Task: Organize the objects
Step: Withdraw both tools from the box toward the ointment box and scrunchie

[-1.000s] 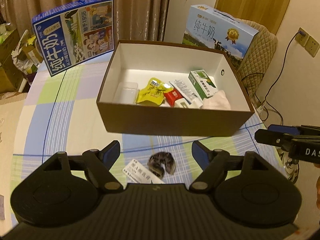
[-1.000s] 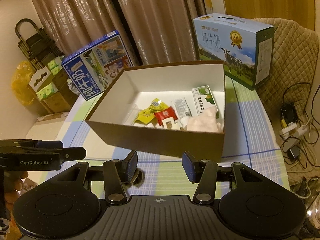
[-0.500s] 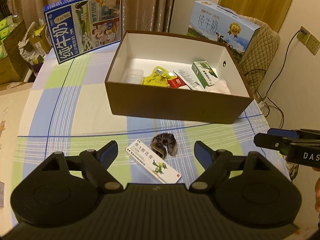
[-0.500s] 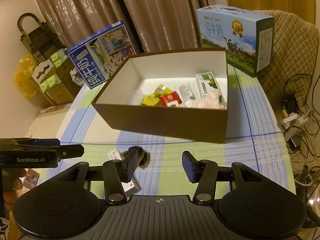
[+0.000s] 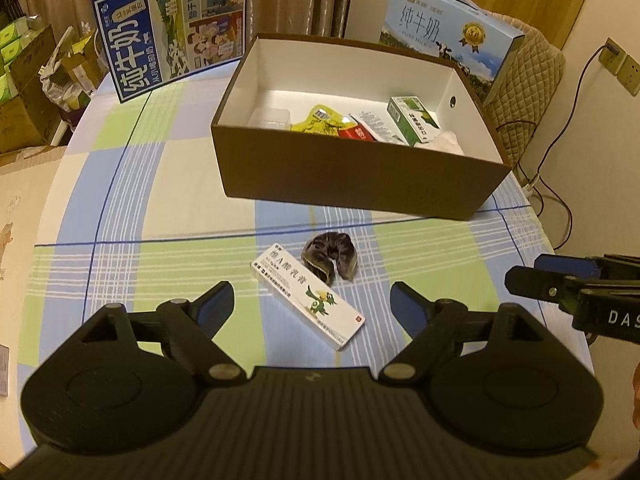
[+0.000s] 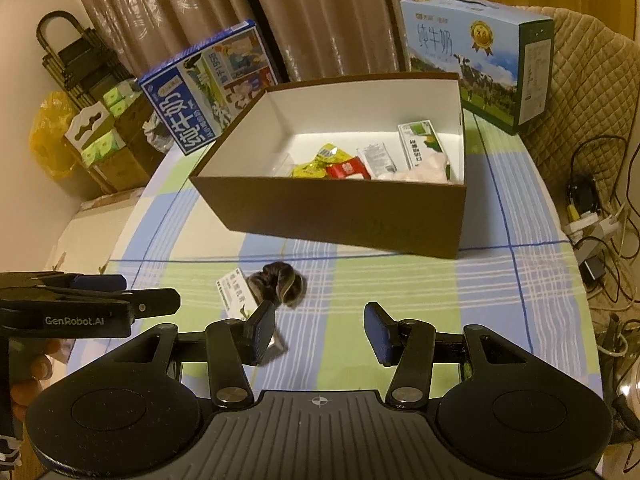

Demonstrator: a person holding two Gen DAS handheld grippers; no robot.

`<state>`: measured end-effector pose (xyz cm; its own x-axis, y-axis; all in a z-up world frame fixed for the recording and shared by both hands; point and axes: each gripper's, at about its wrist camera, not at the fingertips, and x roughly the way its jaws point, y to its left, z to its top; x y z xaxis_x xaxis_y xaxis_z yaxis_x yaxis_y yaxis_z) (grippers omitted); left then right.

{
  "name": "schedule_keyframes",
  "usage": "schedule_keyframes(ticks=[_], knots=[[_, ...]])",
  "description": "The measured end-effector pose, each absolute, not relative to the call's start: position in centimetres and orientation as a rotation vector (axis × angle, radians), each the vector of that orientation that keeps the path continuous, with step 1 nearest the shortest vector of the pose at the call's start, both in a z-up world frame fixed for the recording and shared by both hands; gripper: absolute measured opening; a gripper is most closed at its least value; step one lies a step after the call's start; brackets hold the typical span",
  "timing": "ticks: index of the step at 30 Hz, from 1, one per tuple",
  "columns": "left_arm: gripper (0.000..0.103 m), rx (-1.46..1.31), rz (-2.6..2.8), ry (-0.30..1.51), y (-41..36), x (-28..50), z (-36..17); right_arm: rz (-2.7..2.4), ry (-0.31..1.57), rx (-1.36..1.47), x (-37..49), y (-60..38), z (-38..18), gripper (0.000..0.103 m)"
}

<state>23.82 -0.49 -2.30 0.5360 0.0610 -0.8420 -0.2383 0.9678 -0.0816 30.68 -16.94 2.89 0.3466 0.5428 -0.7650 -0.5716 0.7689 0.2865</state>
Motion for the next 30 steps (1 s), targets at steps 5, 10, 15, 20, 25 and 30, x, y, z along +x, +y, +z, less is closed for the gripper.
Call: schedule_keyframes(ticks=[5,10,15,20,25,30], knots=[[0.083,-0.197,0.174,1.005,-0.6,23.6,-2.7,0.725,0.994,-0.044,30.4,-16.7,2.3,0.047],[0.084,-0.199,0.177,1.022,-0.6,23.6,-3.4,0.718,1.013,-0.052,30.4,-16.7,1.8,0.047],[0.084,-0.198,0.174,1.045,-0.5,24.0,-4.7,0.697,1.036,-0.05,30.8,-17.0,0.9,0.047],[0.083,-0.204,0.17,1.072,-0.3,24.5,-6.3,0.667,1.068,-0.05,31.3,-17.5,-0.3,0.047],[0.083,-0.229,0.166,1.102,0.0,25.5,-8.5,0.644,1.09,-0.044,32.1,-17.9,-1.1,0.047],[0.083,-0.259,0.157,1.131,0.1,26.9,-10.5,0.617,1.105,-0.032,32.9,-18.5,-1.6,0.047]])
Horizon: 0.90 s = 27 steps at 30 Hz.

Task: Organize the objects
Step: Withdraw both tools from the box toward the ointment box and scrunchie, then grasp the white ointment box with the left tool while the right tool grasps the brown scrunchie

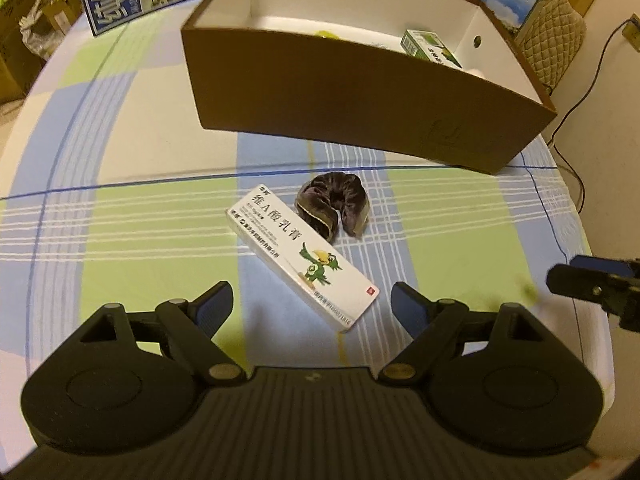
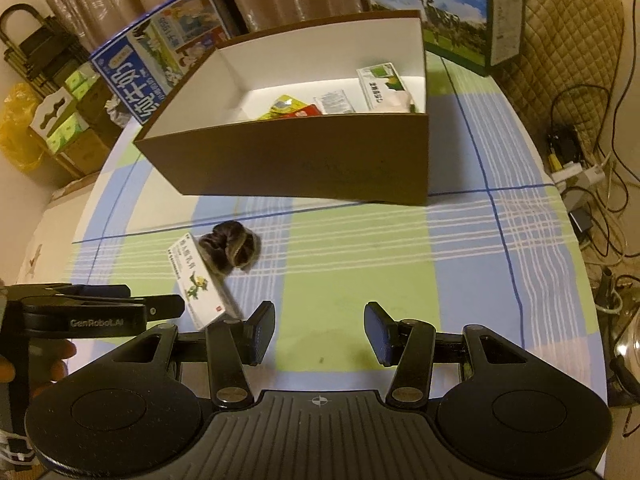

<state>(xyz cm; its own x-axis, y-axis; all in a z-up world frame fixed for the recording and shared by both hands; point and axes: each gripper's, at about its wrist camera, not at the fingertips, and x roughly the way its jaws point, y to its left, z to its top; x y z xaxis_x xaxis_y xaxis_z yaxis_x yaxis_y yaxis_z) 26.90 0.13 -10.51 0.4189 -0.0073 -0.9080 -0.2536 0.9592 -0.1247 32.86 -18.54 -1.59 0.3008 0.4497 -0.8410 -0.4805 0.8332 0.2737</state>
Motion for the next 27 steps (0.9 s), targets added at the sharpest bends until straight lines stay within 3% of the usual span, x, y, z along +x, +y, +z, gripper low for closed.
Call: schedule_keyframes(ticks=[18,27], knots=[[0.079,-0.193,0.197,1.197,0.9,31.5,-16.3,0.542,1.156,0.003,34.9,-19.4,-3.3,0.047],[0.04,-0.165,0.2,1.153,3.8,30.5,-16.3,0.618,1.175,-0.045,35.2,-16.3,-4.6,0.047]])
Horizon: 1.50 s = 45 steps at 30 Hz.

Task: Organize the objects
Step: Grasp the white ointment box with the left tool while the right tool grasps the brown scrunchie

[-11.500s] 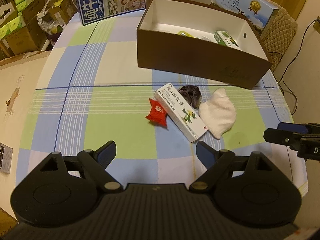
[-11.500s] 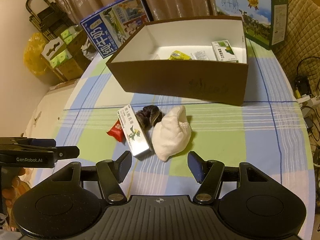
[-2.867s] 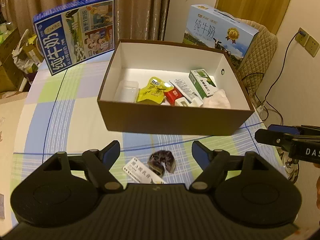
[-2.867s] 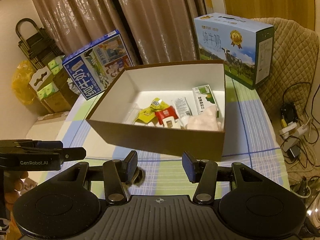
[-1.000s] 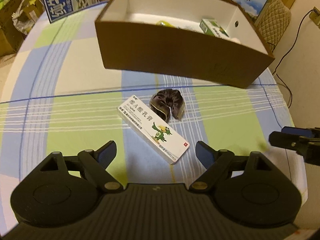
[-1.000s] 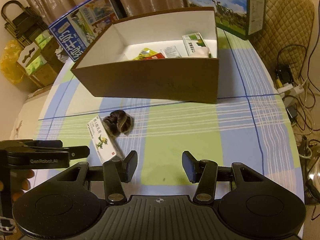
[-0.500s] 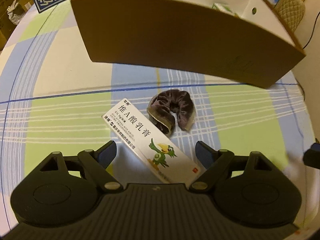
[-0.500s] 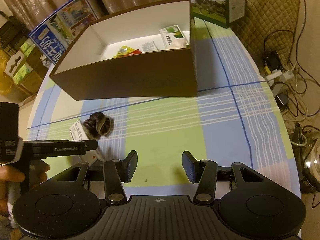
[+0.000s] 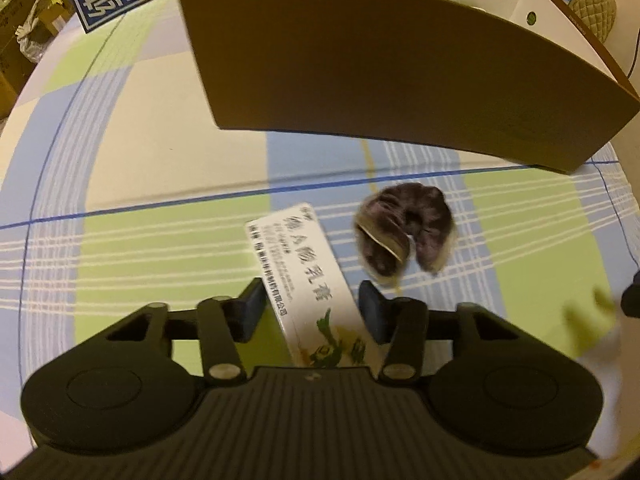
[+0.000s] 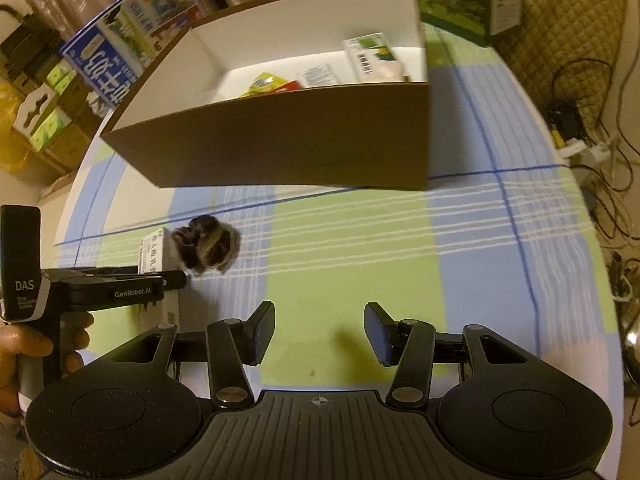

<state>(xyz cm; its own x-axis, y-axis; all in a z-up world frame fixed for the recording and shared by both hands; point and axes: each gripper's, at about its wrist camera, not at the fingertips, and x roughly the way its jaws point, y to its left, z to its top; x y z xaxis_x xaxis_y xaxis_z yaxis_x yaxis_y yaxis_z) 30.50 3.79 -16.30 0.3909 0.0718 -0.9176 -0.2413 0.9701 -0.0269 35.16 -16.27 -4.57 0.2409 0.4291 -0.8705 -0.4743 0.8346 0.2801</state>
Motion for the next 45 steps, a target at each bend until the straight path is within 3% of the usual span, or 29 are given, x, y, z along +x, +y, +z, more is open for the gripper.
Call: schedule_keyframes(ticks=[3,27,30,33,45], knots=[[0.034,-0.152,0.214,1.148,4.7,30.0,-16.2,0.666,1.169,-0.064,35.1,-14.8,-4.9,0.047],[0.036,-0.215,0.346,1.152,9.3,26.5,-15.8,0.868,1.032,-0.309,35.7,-0.6,-11.7,0.046],[0.035,-0.206,0.342,1.151,9.2,26.5,-15.8,0.891,1.021,-0.342,35.4,-0.9,-11.9,0.024],[0.035,-0.197,0.331,1.154,9.0,26.5,-15.8,0.912,1.037,-0.318,35.4,-1.7,-11.9,0.018],[0.033,-0.164,0.262,1.162,5.9,25.4,-15.7,0.939,1.086,-0.241,31.9,-6.8,-11.4,0.016]])
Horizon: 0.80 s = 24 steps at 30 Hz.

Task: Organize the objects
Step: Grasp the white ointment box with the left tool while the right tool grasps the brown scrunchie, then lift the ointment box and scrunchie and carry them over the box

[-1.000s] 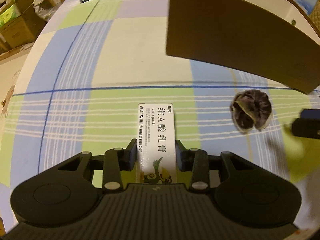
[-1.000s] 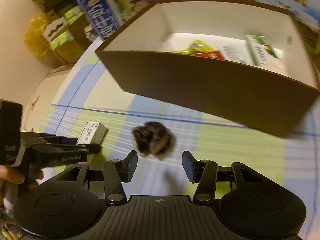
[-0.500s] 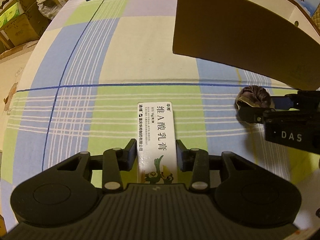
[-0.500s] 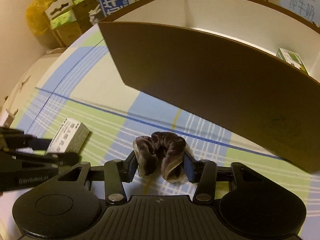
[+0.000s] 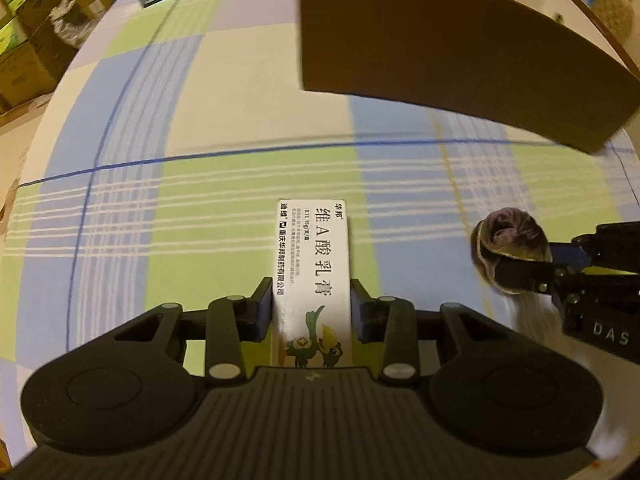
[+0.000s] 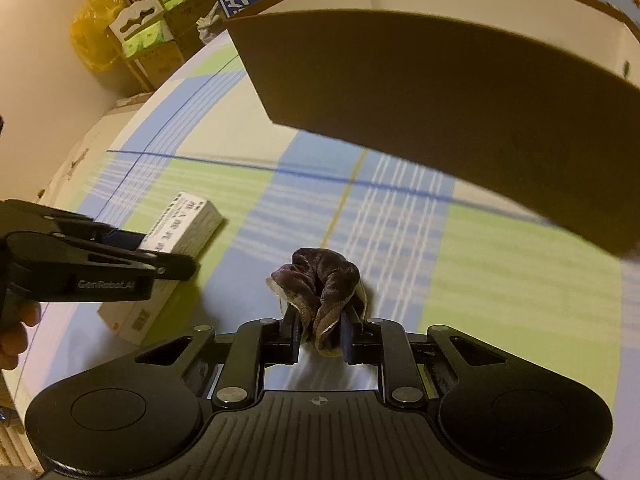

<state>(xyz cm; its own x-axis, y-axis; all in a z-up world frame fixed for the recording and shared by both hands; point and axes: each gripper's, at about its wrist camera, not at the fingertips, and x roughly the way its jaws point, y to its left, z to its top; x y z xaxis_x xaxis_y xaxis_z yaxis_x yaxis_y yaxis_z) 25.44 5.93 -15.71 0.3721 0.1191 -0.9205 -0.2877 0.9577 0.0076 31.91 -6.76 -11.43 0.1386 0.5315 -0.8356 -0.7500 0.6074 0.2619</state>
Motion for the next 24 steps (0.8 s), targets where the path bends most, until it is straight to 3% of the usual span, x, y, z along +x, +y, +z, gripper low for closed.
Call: schedule_keyframes(ticks=[10,24], knots=[[0.033,-0.114,0.136,1.17,0.5,25.1,-15.7,0.891,1.125,-0.205,30.0,-10.7,-10.6,0.016],[0.033,-0.133,0.084,1.147,-1.2,24.9,-13.3,0.83,1.1,-0.095,30.0,-15.4,-7.5,0.016]])
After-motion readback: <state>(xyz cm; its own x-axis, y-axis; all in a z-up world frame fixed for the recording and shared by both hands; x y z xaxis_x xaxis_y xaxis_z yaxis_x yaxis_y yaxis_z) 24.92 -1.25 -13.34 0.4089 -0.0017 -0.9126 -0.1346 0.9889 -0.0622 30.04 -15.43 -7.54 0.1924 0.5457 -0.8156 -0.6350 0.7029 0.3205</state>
